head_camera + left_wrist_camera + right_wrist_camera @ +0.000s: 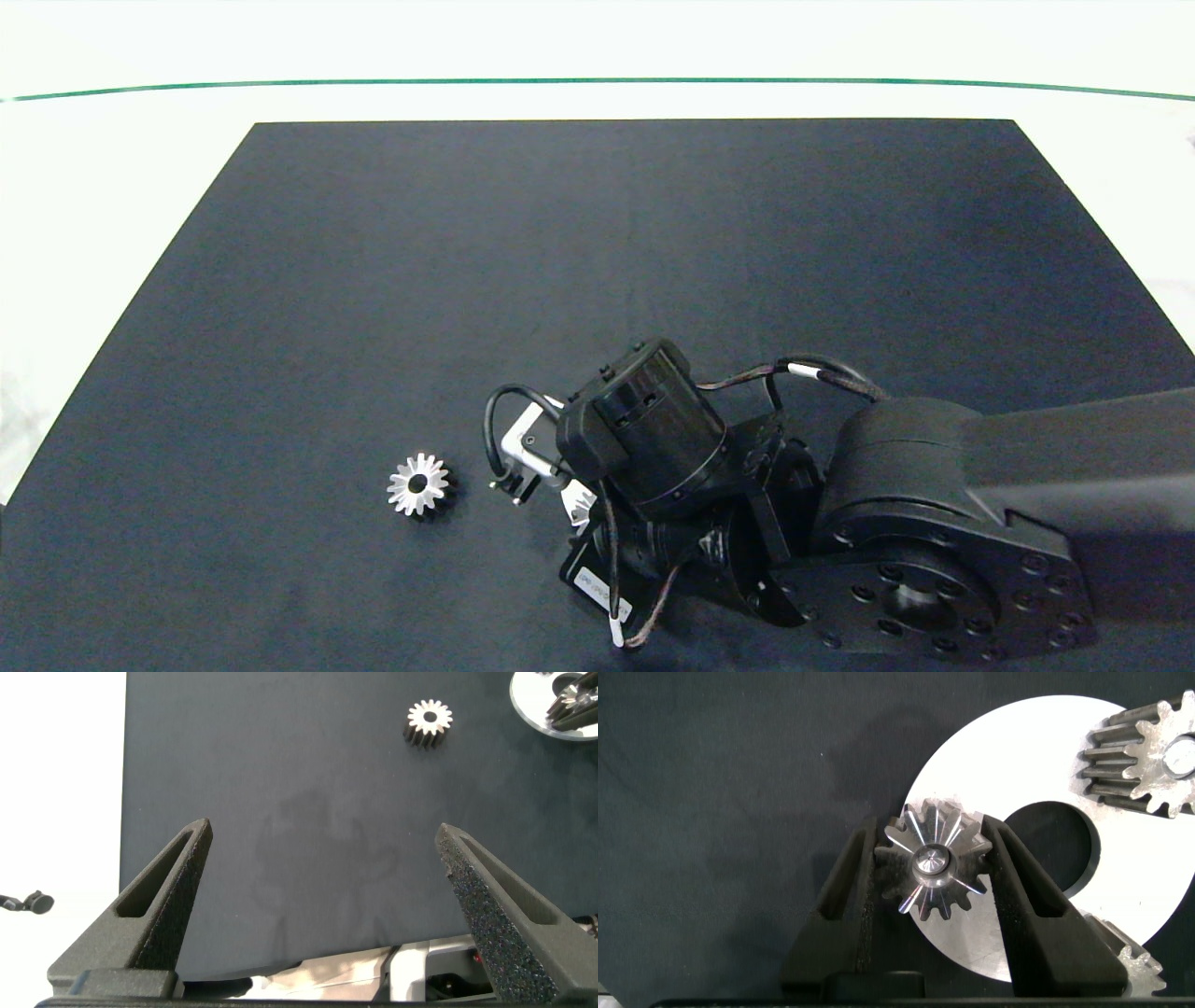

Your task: Remove an incorrectly installed larger gear and replace it with the correct smaller gear

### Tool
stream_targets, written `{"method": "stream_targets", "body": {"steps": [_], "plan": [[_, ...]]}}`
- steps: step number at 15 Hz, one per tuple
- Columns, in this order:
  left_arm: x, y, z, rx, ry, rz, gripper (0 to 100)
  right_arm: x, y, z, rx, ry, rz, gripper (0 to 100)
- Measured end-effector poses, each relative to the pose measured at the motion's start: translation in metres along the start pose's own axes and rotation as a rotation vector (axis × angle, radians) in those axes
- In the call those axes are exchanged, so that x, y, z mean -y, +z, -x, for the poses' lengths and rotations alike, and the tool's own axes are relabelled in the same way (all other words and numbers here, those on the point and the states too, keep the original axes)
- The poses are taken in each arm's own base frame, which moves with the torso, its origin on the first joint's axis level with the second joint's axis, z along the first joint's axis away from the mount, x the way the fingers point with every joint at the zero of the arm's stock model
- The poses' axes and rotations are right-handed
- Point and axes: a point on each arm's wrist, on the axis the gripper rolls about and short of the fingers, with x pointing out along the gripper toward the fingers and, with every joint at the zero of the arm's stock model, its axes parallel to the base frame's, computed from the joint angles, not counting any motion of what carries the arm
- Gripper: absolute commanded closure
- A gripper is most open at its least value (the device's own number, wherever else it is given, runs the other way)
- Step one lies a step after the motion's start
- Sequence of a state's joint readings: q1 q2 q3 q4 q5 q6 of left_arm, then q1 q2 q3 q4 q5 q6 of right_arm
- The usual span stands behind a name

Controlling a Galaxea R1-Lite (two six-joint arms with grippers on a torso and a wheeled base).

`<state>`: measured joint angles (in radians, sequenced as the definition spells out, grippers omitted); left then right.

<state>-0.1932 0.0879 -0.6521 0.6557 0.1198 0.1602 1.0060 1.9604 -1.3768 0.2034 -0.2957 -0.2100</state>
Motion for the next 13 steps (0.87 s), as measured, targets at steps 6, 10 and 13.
{"method": "stream_targets", "body": {"steps": [6, 10, 13], "plan": [[0.0, 0.0, 0.0, -0.001, 0.0, 0.008, 0, 0.018, 0.006, 0.03, 0.053, -0.089, -0.049, 0], [0.0, 0.001, 0.0, 0.0, 0.029, 0.007, 0, 0.045, 0.004, 0.081, 0.119, -0.251, -0.123, 0], [-0.001, 0.001, 0.001, -0.002, 0.044, 0.008, 0, 0.07, -0.014, 0.126, 0.143, -0.389, -0.191, 0]]}}
